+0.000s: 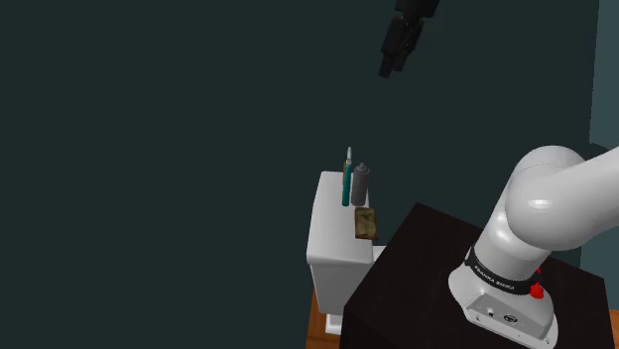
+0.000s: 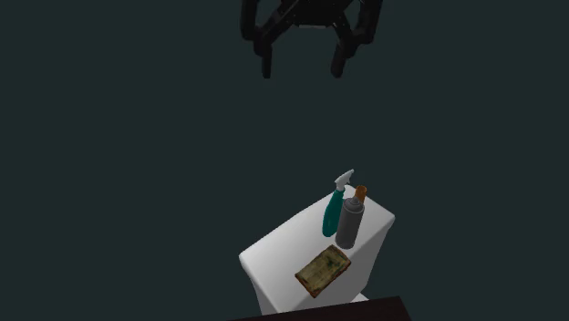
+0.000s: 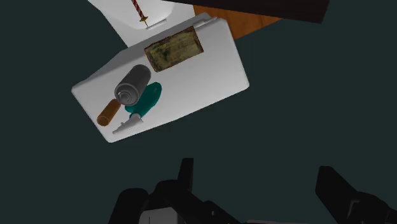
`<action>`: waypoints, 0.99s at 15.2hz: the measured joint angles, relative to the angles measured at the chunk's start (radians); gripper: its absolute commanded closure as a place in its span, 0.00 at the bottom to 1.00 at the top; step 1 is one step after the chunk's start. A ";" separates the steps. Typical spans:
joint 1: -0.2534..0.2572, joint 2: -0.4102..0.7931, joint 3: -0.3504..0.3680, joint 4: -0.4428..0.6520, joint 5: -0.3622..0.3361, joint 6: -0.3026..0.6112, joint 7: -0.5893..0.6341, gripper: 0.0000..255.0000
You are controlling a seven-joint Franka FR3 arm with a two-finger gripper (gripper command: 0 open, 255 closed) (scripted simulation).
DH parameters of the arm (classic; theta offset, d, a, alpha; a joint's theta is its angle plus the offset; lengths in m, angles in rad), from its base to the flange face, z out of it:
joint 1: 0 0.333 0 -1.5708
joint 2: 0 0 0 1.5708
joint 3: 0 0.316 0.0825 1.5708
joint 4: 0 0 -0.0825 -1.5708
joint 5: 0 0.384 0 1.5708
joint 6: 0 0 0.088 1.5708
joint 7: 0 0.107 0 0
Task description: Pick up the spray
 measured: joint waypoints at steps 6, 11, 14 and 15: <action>-0.036 0.070 0.026 -0.067 -0.011 0.120 0.082 0.00; -0.082 0.187 0.051 -0.121 -0.030 0.269 0.185 0.00; -0.111 0.266 0.065 -0.139 -0.046 0.352 0.251 0.00; -0.121 0.298 0.068 -0.136 -0.052 0.376 0.272 0.00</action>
